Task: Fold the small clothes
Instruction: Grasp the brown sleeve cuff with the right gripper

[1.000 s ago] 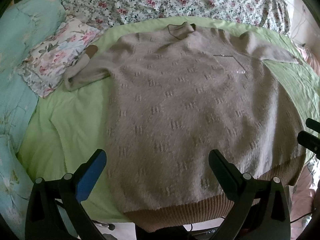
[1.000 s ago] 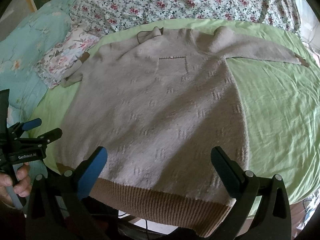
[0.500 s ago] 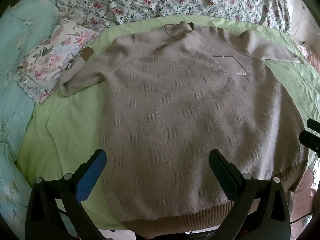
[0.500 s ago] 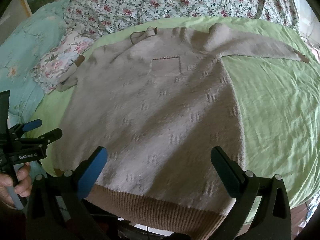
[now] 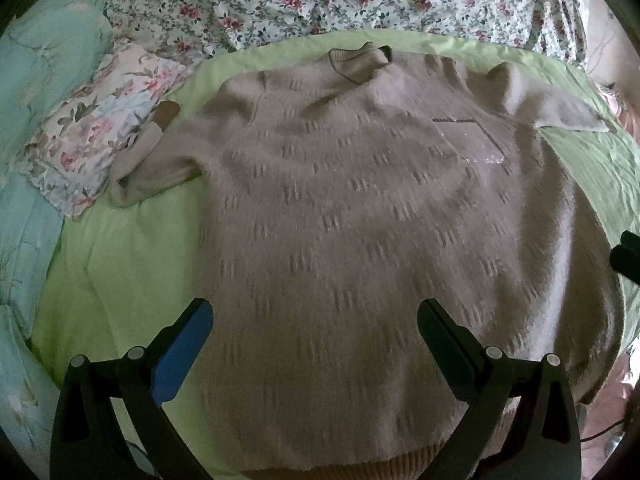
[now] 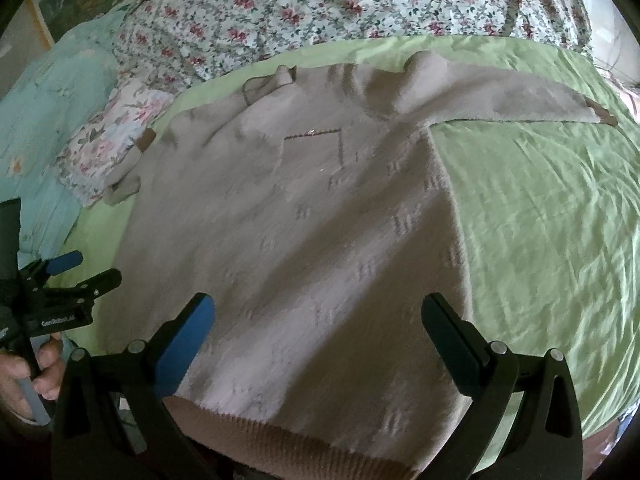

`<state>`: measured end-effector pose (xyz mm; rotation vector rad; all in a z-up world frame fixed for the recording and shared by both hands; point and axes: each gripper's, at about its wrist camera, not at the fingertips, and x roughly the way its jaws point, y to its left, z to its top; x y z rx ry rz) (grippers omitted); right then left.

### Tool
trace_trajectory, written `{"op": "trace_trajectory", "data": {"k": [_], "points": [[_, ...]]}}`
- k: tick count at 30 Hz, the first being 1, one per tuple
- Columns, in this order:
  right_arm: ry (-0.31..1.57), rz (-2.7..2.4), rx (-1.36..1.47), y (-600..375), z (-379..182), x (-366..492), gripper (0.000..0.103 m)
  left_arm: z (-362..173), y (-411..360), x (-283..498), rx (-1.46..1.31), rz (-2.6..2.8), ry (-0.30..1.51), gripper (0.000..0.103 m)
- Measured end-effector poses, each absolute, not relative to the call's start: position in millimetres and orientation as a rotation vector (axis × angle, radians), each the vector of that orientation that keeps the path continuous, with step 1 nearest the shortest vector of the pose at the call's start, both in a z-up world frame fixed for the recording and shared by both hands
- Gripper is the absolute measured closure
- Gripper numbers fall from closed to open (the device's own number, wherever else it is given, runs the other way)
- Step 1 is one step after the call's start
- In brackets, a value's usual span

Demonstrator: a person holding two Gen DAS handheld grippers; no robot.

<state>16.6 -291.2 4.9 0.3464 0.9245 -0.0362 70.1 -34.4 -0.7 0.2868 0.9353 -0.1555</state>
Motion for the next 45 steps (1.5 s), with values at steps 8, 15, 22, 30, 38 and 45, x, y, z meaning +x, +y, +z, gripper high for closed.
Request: {"op": "trace_trajectory", "data": {"k": [8, 15, 22, 30, 38, 45], "points": [[0.873, -0.142, 0.367, -360.7, 9.1, 32.6, 0.0, -4.7, -34.2, 100.7, 0.27, -0.14, 0.947, 0.001], [0.769, -0.36, 0.502, -507.7, 9.8, 49.9, 0.005, -10.2, -39.1, 130.7, 0.266, -0.124, 0.956, 0.001], [0.686, -0.6, 0.731, -656.4, -17.0, 70.1, 0.032, -19.0, -50.8, 164.5, 0.273, -0.109, 0.97, 0.001], [0.595, -0.671, 0.852, -733.7, -38.8, 95.6, 0.063, -35.1, -57.9, 188.3, 0.282, -0.099, 1.01, 0.001], [0.64, -0.54, 0.704, -675.0, -5.1, 125.1, 0.096, -41.2, -53.0, 182.4, 0.27, -0.115, 1.028, 0.001], [0.67, -0.194, 0.612, -524.2, 29.0, 164.1, 0.096, -36.1, -36.9, 173.0, 0.222, -0.119, 1.026, 0.001]]}}
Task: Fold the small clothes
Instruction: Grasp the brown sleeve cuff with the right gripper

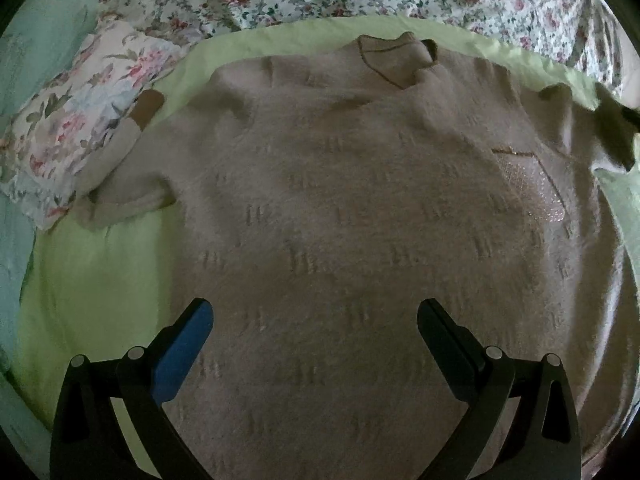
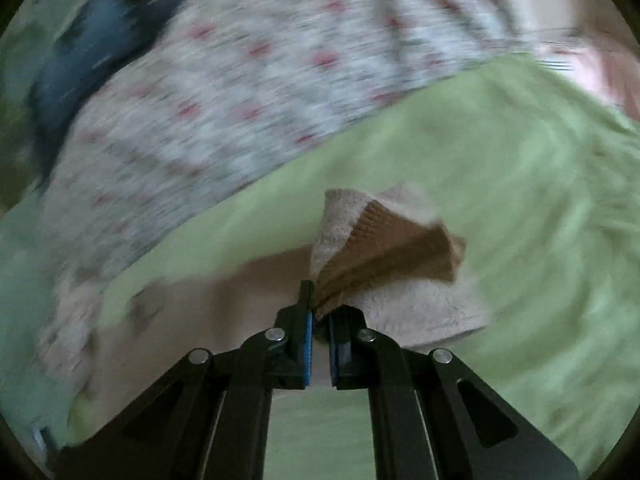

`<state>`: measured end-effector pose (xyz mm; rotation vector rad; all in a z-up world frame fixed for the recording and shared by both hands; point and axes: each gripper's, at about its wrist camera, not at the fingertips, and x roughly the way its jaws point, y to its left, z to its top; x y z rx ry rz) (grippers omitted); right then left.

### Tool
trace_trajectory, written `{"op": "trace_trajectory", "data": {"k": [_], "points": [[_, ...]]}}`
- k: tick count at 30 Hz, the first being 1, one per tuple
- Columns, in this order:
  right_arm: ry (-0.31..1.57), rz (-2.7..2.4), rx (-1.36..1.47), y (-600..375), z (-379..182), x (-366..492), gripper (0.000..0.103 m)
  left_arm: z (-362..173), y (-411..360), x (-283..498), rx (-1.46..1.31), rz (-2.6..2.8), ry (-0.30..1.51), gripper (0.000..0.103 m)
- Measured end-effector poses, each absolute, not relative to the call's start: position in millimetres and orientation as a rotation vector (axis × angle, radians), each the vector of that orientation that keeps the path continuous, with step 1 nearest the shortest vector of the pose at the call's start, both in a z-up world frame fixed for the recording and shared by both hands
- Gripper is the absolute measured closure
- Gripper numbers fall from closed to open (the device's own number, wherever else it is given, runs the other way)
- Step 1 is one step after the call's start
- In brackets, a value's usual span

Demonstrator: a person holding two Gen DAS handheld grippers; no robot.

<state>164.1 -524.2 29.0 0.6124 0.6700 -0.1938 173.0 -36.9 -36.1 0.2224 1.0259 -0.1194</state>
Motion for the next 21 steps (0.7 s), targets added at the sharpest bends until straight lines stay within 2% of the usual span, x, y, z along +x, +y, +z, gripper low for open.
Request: {"op": "trace_trajectory", "data": {"k": [8, 17, 19, 21], "points": [[0.762, 0.243, 0.64, -333.0, 26.7, 232.4, 0.096, -27.7, -8.6, 165.6, 0.155, -0.136, 1.015, 0.001], [0.885, 0.471, 0.637, -197.0, -5.3, 285.9, 0.095, -28.8, 24.3, 176.2, 0.037, -0.174, 1.032, 0.001], [0.923, 0.488, 0.634, -182.4, -18.1, 294.2, 0.089, -29.8, 25.9, 184.6, 0.01, -0.195, 1.024, 0.001], [0.98, 0.489, 0.67, -181.4, -31.6, 296.3, 0.07, -32.4, 23.6, 195.5, -0.03, -0.23, 1.024, 0.001]]}}
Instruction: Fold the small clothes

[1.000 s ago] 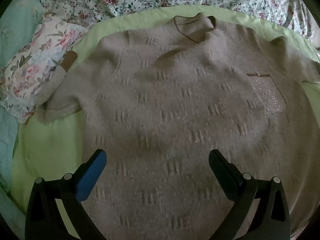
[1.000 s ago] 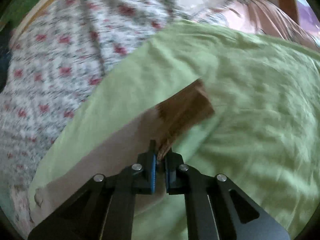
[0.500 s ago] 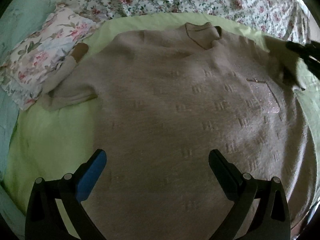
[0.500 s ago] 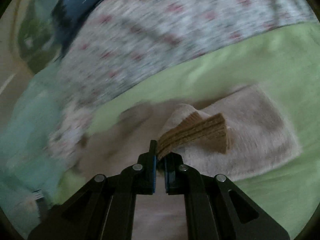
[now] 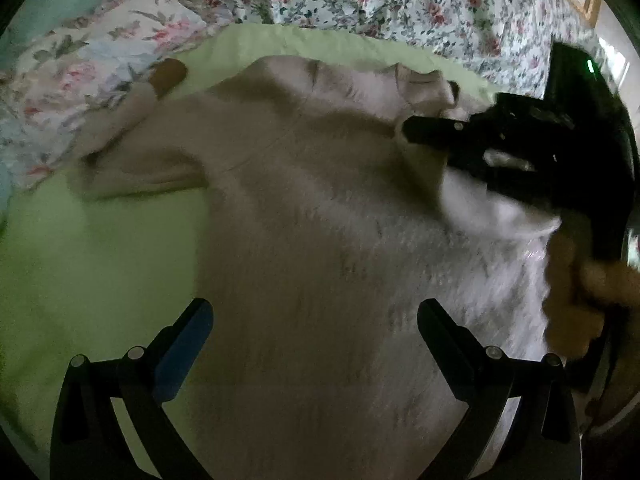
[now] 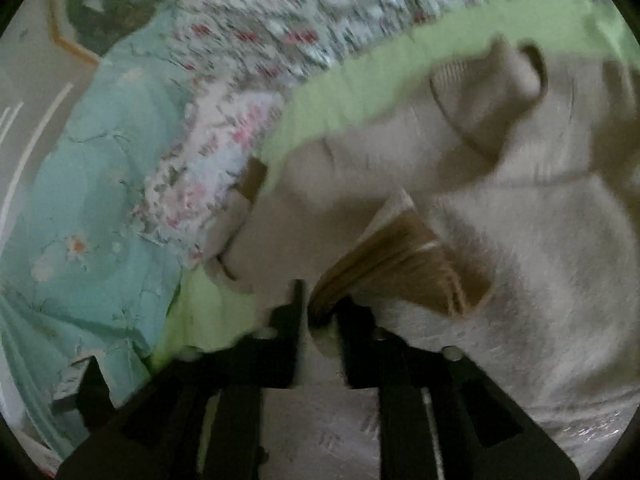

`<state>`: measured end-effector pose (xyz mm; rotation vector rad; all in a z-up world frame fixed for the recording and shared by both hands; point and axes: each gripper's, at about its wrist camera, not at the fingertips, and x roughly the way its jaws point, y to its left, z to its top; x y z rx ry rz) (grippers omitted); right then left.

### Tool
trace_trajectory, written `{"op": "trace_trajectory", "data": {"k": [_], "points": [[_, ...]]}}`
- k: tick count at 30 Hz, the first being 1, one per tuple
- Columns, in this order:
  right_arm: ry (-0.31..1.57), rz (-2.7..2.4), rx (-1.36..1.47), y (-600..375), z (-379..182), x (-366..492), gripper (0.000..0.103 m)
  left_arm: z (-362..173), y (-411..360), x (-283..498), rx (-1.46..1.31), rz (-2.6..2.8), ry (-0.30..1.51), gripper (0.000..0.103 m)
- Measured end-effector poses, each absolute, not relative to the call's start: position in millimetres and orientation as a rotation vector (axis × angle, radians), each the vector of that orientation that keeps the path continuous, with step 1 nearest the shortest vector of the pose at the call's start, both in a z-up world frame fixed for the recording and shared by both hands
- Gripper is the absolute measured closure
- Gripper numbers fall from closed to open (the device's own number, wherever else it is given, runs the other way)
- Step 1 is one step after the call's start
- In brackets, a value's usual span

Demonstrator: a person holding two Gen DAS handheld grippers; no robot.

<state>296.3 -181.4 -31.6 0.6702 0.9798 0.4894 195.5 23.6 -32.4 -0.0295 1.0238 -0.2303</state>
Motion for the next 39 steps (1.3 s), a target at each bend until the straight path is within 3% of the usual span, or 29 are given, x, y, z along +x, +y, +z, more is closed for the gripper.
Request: {"op": "trace_trajectory", "data": {"k": [2, 4, 11, 14, 19, 25, 26, 28, 29, 39], "points": [[0.971, 0.506, 0.715, -186.7, -35.2, 290.3, 0.04, -36.8, 17.1, 207.9, -0.073, -0.265, 1.038, 0.001], [0.935, 0.505, 0.73, -197.2, -31.7, 280.6, 0.032, -42.1, 4.8, 221.6, -0.111, -0.316, 1.048, 0.001], [0.813, 0.348, 0.801, -274.9, -16.2, 238.2, 0.032, -64.0, -58.2, 273.0, 0.017, -0.301, 1.049, 0.003], [0.776, 0.27, 0.809, -307.7, -13.1, 216.6, 0.032, -67.1, -44.8, 292.3, 0.017, -0.179, 1.034, 0.018], [0.735, 0.155, 0.772, -347.3, -4.9, 186.6, 0.032, -63.6, 14.3, 296.1, -0.278, -0.195, 0.996, 0.018], [0.719, 0.074, 0.779, -378.1, -6.5, 180.0, 0.032, -62.7, -1.5, 304.2, -0.263, -0.281, 0.997, 0.018], [0.719, 0.062, 0.776, -383.4, -7.1, 181.3, 0.032, -64.7, -1.7, 305.3, -0.255, -0.278, 1.0, 0.024], [0.715, 0.03, 0.757, -393.9, -7.8, 182.9, 0.032, -66.9, -6.5, 303.6, -0.209, -0.286, 0.986, 0.064], [0.715, 0.011, 0.747, -398.3, -7.6, 184.0, 0.032, -65.4, -6.1, 301.9, -0.197, -0.304, 0.986, 0.09], [0.85, -0.12, 0.621, -433.2, -44.9, 239.7, 0.032, -65.3, 11.9, 290.0, -0.211, -0.337, 0.962, 0.092]]}}
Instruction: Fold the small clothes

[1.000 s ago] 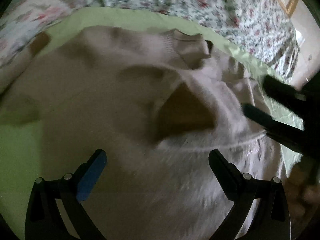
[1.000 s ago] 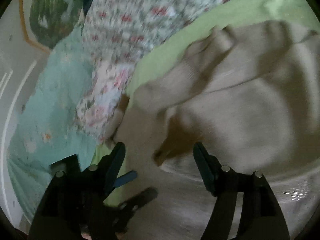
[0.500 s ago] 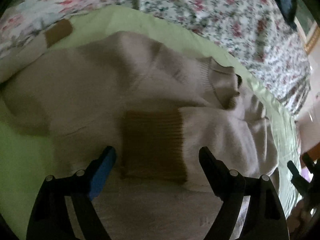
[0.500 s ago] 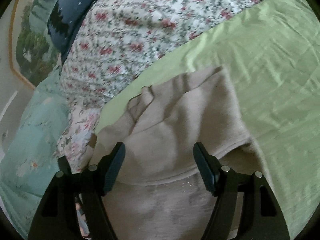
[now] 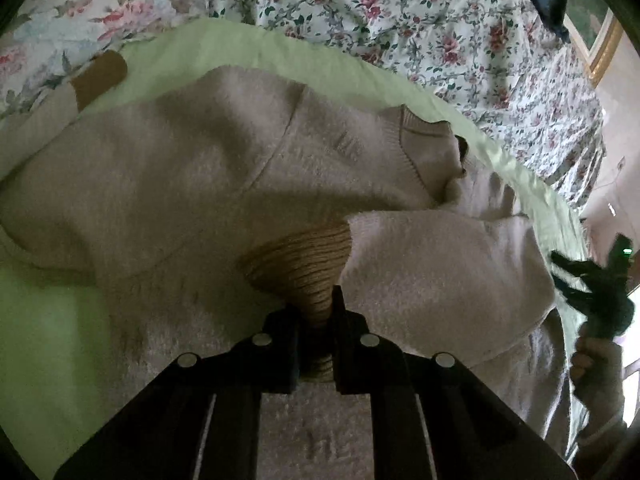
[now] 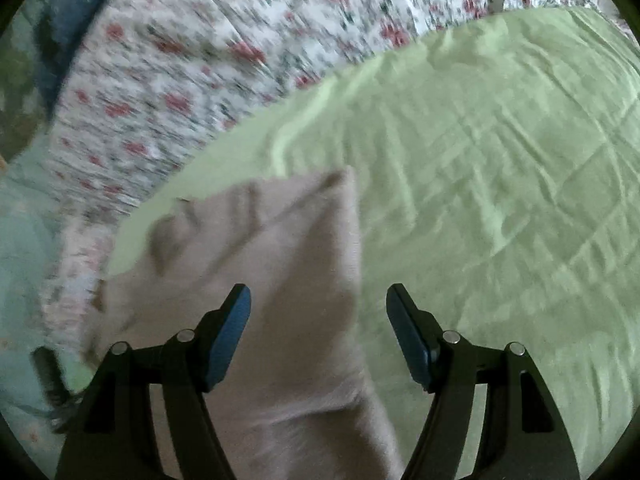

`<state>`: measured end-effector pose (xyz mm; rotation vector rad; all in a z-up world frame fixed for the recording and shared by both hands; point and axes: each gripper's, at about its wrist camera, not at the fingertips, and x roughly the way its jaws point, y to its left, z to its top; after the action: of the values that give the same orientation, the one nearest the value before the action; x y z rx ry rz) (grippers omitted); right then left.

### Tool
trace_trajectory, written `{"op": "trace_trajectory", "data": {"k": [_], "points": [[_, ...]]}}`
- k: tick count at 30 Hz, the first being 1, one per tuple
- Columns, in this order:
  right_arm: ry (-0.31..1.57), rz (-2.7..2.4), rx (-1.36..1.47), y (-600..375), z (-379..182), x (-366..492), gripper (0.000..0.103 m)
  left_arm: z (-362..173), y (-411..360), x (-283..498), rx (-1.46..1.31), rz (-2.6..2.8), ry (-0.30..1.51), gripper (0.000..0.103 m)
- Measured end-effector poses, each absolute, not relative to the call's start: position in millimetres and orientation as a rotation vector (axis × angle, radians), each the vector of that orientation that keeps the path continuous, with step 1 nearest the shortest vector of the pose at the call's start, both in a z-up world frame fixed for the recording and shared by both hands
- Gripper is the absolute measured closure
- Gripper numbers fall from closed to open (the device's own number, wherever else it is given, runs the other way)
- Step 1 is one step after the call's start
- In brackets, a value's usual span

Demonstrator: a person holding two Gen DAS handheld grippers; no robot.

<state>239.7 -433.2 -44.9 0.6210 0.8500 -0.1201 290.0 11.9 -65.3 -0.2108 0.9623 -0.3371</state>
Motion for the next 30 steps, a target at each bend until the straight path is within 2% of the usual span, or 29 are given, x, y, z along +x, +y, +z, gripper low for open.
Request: {"op": "trace_trajectory", "data": {"k": [1, 2, 3, 4, 8, 13, 16, 18, 21, 22, 23, 25, 26, 28, 29, 30], "points": [[0.894, -0.105, 0.619, -431.5, -56.8, 249.2, 0.032, -64.5, 10.7, 289.8, -0.205, -0.337, 0.963, 0.092], [0.93, -0.087, 0.613, -429.2, -65.7, 255.6, 0.044, -63.8, 8.5, 290.0, -0.195, -0.333, 0.962, 0.092], [0.942, -0.077, 0.595, -426.1, -69.8, 258.3, 0.064, -62.7, 7.1, 289.0, -0.184, -0.333, 0.962, 0.092], [0.96, -0.066, 0.586, -424.5, -71.3, 260.0, 0.093, -60.0, 4.5, 288.5, -0.176, -0.338, 0.957, 0.092], [0.851, -0.115, 0.554, -437.4, -34.2, 231.4, 0.094, -53.5, -11.6, 286.9, -0.161, -0.397, 0.942, 0.092], [0.947, -0.177, 0.444, -434.9, -49.6, 235.2, 0.094, -66.6, -19.3, 288.1, -0.126, -0.384, 0.968, 0.091], [0.962, -0.2, 0.422, -433.6, -56.5, 236.5, 0.094, -65.3, -11.3, 287.1, -0.132, -0.39, 0.964, 0.085], [0.967, -0.213, 0.433, -435.8, -56.2, 235.0, 0.092, -64.3, -5.6, 286.7, -0.116, -0.385, 0.976, 0.074], [0.937, -0.242, 0.422, -430.7, -38.7, 224.1, 0.082, -53.2, 6.2, 283.2, -0.074, -0.373, 0.963, 0.072], [0.916, -0.245, 0.42, -431.0, -29.5, 215.8, 0.07, -46.4, 9.4, 281.3, -0.044, -0.366, 0.946, 0.071], [0.877, -0.246, 0.422, -429.2, -17.0, 204.9, 0.058, -39.0, 12.2, 280.1, -0.012, -0.358, 0.925, 0.067], [0.811, -0.224, 0.429, -424.2, 1.8, 188.9, 0.049, -24.2, 15.0, 284.1, 0.053, -0.343, 0.882, 0.05], [0.785, -0.194, 0.431, -419.0, 10.6, 181.3, 0.048, -18.1, 14.4, 289.0, 0.086, -0.329, 0.862, 0.037], [0.776, -0.119, 0.432, -407.3, 18.6, 180.9, 0.048, -4.6, 5.8, 304.5, 0.182, -0.3, 0.799, 0.029], [0.781, -0.066, 0.436, -398.7, 20.0, 186.5, 0.048, -0.3, 0.9, 313.5, 0.223, -0.297, 0.783, 0.018], [0.791, -0.038, 0.433, -393.9, 19.9, 191.5, 0.048, 4.7, -7.6, 329.3, 0.276, -0.302, 0.766, 0.014]]}}
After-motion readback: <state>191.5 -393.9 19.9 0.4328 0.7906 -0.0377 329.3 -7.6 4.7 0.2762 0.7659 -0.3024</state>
